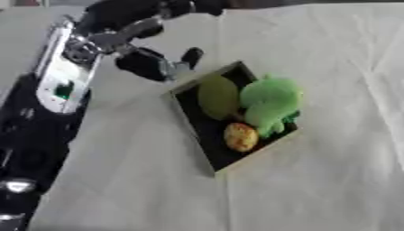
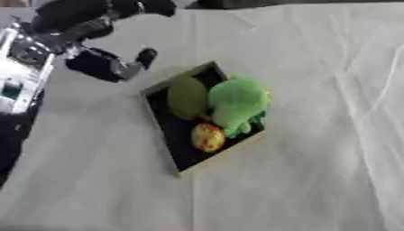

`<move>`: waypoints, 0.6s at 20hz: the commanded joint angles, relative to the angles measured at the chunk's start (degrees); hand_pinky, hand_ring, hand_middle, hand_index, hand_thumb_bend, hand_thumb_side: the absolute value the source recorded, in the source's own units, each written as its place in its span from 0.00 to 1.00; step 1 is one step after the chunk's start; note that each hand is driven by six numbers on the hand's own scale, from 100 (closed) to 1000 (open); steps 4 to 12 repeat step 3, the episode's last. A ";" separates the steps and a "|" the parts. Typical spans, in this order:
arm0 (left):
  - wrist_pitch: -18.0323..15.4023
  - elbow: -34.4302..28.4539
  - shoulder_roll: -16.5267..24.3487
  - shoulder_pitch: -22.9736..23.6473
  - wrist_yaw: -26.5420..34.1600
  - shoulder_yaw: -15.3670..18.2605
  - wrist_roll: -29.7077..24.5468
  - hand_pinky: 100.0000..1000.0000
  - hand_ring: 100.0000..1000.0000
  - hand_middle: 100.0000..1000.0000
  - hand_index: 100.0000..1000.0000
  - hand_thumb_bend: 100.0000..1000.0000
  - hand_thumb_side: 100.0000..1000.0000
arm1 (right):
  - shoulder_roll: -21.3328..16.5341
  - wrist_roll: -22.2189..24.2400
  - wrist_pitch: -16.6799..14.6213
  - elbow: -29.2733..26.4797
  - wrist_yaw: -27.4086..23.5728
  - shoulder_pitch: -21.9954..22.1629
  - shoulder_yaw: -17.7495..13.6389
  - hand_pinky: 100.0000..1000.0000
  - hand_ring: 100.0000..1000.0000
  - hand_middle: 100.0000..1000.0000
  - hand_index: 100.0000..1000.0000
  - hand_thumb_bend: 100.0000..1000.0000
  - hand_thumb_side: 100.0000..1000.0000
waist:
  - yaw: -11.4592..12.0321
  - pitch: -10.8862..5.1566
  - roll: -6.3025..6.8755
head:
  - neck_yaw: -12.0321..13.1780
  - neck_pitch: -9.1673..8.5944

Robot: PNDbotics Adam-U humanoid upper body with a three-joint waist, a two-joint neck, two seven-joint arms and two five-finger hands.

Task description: Pick up objects on the table and place them in the box.

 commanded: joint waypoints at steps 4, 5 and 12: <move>6.18 -8.40 7.39 4.01 11.64 7.55 7.97 0.88 0.81 0.79 0.89 0.00 0.64 | -1.19 -1.30 -2.50 -0.82 -0.58 -2.15 -0.74 0.90 0.89 0.57 0.72 0.00 0.42 | -0.02 -0.75 -0.62 | 0.29 -0.97; 6.18 -8.40 7.39 4.01 11.64 7.55 7.97 0.88 0.81 0.79 0.89 0.00 0.64 | -1.19 -1.30 -2.50 -0.82 -0.58 -2.15 -0.74 0.90 0.89 0.57 0.72 0.00 0.42 | -0.02 -0.75 -0.62 | 0.29 -0.97; 6.18 -8.40 7.39 4.01 11.64 7.55 7.97 0.88 0.81 0.79 0.89 0.00 0.64 | -1.19 -1.30 -2.50 -0.82 -0.58 -2.15 -0.74 0.90 0.89 0.57 0.72 0.00 0.42 | -0.02 -0.75 -0.62 | 0.29 -0.97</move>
